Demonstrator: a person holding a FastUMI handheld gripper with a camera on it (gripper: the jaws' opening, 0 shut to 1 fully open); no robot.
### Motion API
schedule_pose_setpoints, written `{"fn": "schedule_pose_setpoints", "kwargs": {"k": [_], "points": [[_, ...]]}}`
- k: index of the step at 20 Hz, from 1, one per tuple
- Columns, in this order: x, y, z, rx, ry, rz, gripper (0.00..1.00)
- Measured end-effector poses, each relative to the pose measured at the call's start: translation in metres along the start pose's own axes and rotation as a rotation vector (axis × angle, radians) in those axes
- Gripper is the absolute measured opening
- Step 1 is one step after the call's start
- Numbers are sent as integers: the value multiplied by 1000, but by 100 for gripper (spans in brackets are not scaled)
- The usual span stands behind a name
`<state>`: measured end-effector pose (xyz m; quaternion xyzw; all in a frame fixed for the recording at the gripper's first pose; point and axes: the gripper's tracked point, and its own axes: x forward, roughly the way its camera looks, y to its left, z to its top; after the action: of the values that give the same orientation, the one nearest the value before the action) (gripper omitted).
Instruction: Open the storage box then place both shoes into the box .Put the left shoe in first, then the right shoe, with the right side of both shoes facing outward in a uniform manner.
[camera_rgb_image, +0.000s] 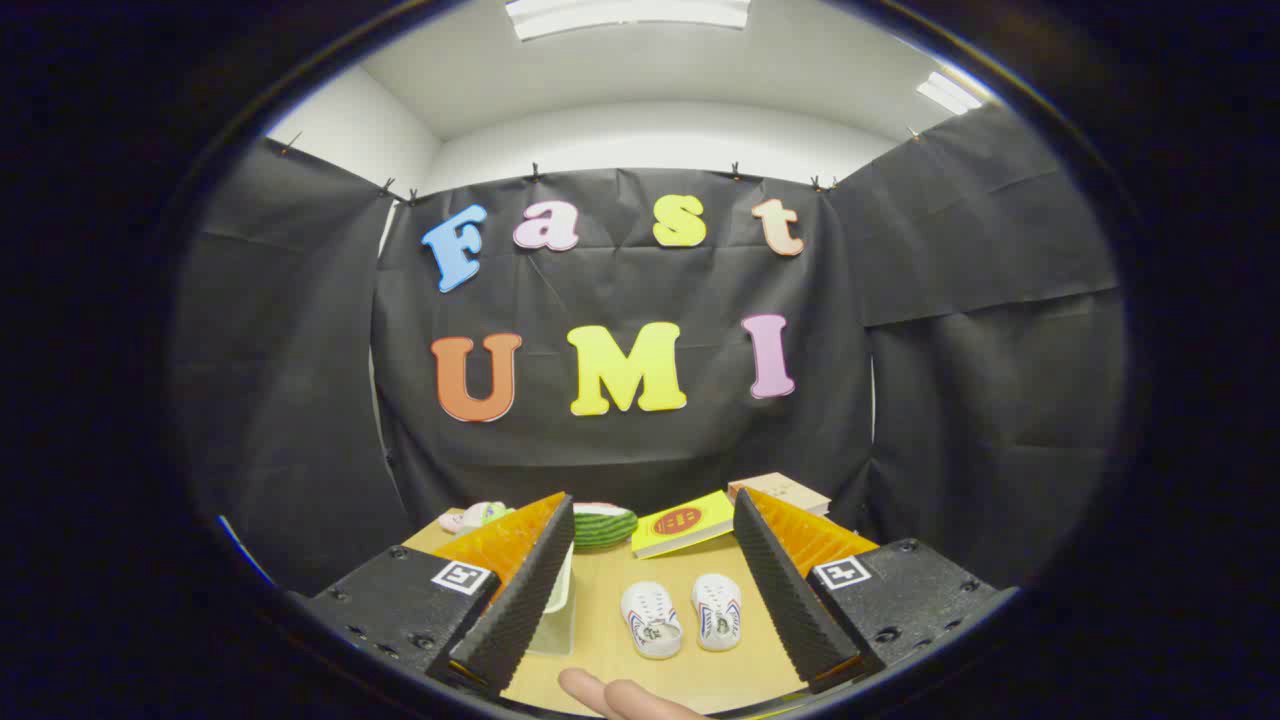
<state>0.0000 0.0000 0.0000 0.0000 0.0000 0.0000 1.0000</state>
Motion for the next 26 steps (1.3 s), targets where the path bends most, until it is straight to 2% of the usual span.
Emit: {"fn": "schedule_pose_setpoints", "kwargs": {"k": [7,14,19,26], "points": [[-9,3,4,-44,-46,-9,100],[-3,3,-3,-47,-24,-15,100],[23,8,-43,3,131,21,100],[93,19,-113,101,358,98,100]]}}
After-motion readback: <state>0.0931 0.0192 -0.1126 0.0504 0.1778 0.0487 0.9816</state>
